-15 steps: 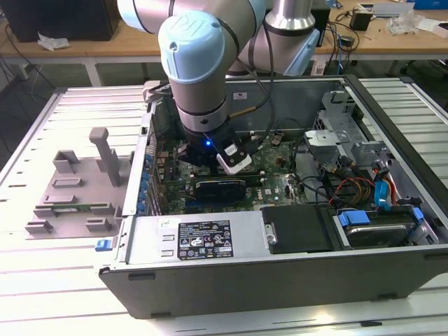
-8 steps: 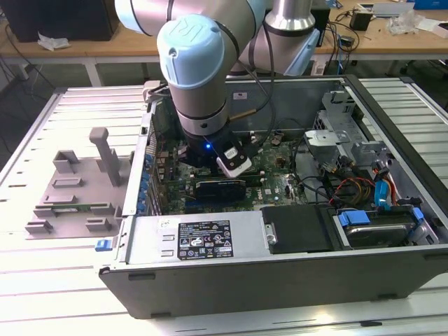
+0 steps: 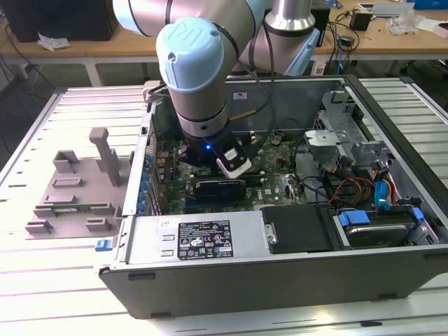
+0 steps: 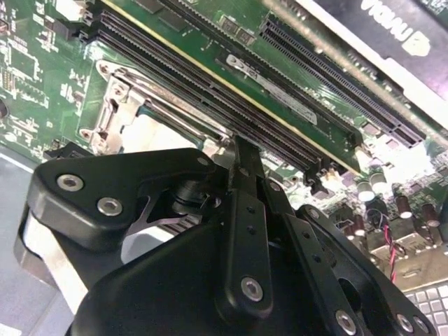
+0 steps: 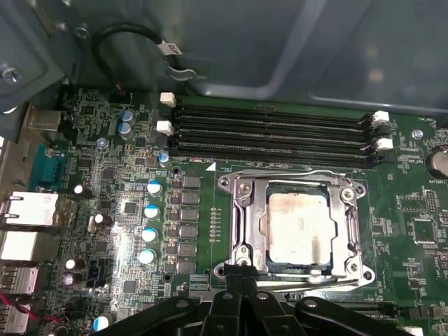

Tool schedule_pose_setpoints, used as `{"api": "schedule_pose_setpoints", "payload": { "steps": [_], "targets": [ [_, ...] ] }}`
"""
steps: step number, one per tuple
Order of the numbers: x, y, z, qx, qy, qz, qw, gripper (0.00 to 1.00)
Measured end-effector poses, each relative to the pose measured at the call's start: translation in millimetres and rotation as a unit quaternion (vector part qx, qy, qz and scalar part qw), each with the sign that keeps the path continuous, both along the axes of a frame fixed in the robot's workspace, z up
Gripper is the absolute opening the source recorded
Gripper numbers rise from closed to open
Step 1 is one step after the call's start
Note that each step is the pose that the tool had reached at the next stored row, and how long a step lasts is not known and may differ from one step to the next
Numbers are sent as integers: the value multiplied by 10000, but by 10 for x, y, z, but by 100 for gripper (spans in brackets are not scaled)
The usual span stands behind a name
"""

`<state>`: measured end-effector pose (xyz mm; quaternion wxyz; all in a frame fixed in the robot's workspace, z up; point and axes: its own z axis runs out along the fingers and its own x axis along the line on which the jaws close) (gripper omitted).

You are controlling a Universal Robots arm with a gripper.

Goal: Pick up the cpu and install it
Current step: 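Install the second cpu locking lever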

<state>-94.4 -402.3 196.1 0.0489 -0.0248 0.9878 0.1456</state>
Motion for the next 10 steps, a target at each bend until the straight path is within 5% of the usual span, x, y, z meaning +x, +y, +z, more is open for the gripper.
{"api": "schedule_pose_setpoints", "payload": {
  "steps": [7, 10],
  "targets": [
    [-2, 3, -19, 106, -34, -10, 9999, 11],
    [-2, 2, -11, 109, -35, -11, 9999, 11]
  ]
}}
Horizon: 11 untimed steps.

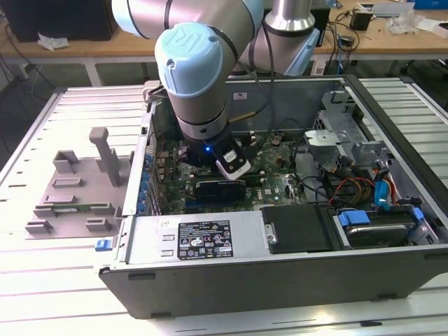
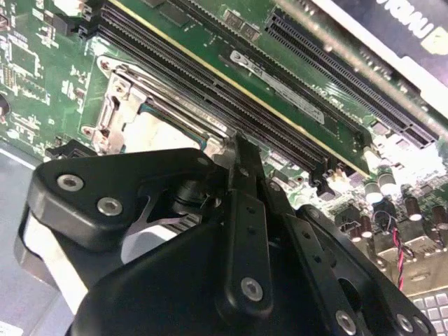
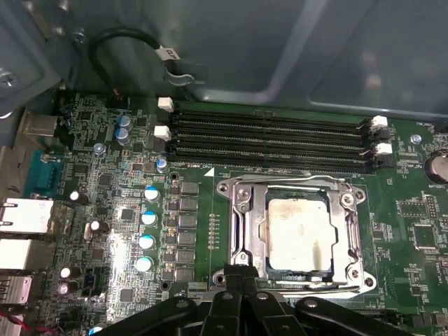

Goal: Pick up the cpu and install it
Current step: 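Install the second cpu locking lever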

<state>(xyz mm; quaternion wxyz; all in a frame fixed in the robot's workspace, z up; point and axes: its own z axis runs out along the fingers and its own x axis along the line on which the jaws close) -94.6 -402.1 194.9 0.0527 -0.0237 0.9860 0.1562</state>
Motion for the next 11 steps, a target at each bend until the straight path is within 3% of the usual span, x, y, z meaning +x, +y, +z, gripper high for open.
{"api": "schedule_pose_setpoints", "payload": {
  "steps": [4, 11],
  "targets": [
    [-1, 0, 30, -3, 0, -3, 10000, 11],
    [-36, 0, -8, -2, -45, -17, 10000, 11]
  ]
}}
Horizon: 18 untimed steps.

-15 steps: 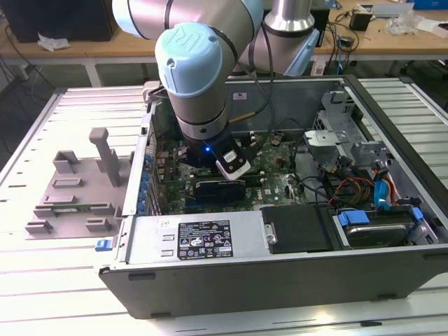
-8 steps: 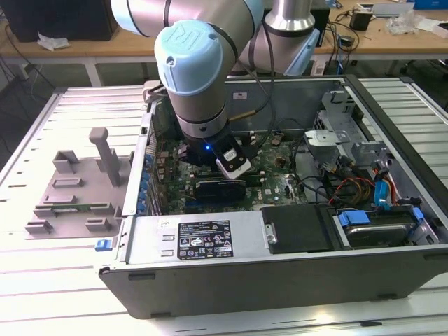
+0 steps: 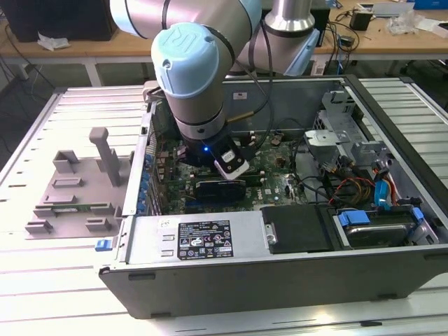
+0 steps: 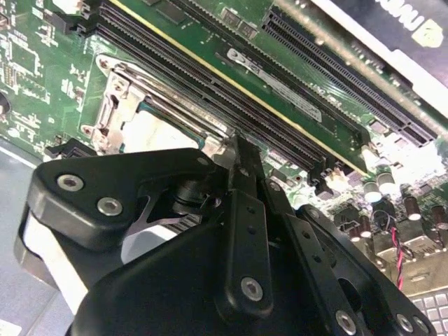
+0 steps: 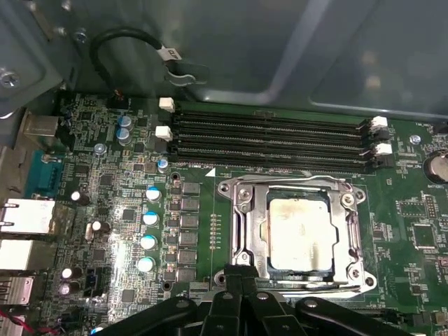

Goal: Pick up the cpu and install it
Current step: 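Install the second cpu locking lever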

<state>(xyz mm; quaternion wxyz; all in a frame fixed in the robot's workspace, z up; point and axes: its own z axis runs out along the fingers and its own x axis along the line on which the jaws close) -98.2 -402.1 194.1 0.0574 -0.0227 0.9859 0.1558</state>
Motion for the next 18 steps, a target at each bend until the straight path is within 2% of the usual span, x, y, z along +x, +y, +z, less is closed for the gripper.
{"api": "schedule_pose_setpoints", "payload": {
  "steps": [5, 10, 11, 12, 13, 14, 15, 16, 17, 18],
  "targets": [
    [-36, -1, -8, -1, -3, -33, 10000, 11],
    [-36, 0, 79, -18, 8, -74, 10000, 11],
    [-36, 0, 156, -60, 41, -119, 9999, 11],
    [-36, 0, 191, -129, 85, -155, 9998, 11],
    [-35, -1, 196, -179, 116, -176, 9996, 11],
    [-33, 0, 195, -288, 187, -239, 9991, 11],
    [-32, 0, 196, -369, 216, -279, 9987, 11],
    [-31, 2, 196, -437, 219, -313, 9983, 11],
    [-31, 31, 196, -473, 220, -333, 9981, 11],
    [-31, 54, 196, -482, 219, -339, 9980, 11]
  ]
}}
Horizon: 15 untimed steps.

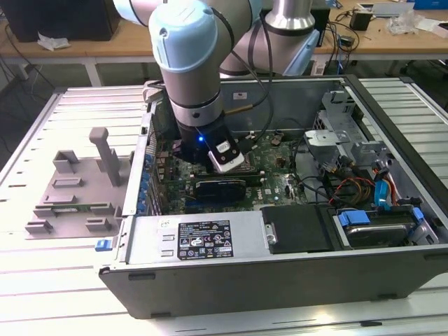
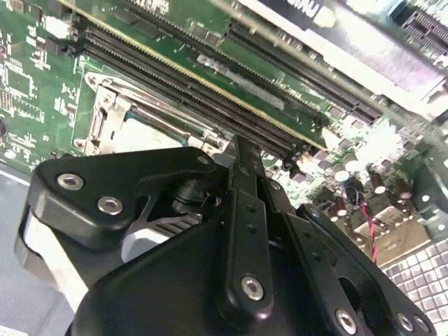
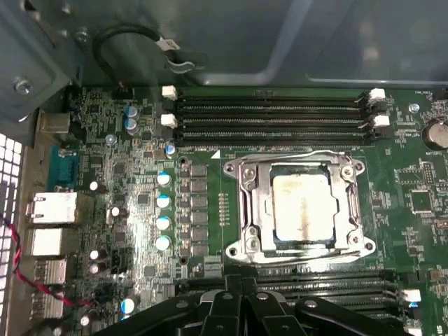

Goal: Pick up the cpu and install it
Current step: 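Install the second cpu locking lever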

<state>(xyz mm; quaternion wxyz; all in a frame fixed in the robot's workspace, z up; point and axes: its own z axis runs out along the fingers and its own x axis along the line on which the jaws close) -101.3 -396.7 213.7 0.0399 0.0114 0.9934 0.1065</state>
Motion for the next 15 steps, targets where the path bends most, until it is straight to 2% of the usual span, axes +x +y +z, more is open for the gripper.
{"api": "schedule_pose_setpoints", "payload": {
  "steps": [3, 4, 7, 9, 11, 15],
  "targets": [
    [1, 74, 0, -13, -1, -9, 10000, 11],
    [2, 118, 0, -17, 0, -13, 10000, 11],
    [9, 201, 0, -19, -3, -22, 10000, 11],
    [20, 266, 0, -20, -21, -28, 10000, 11],
    [73, 292, 0, -20, -58, -30, 10000, 11],
    [281, 309, -1, -20, -114, -34, 9999, 11]
  ]
}}
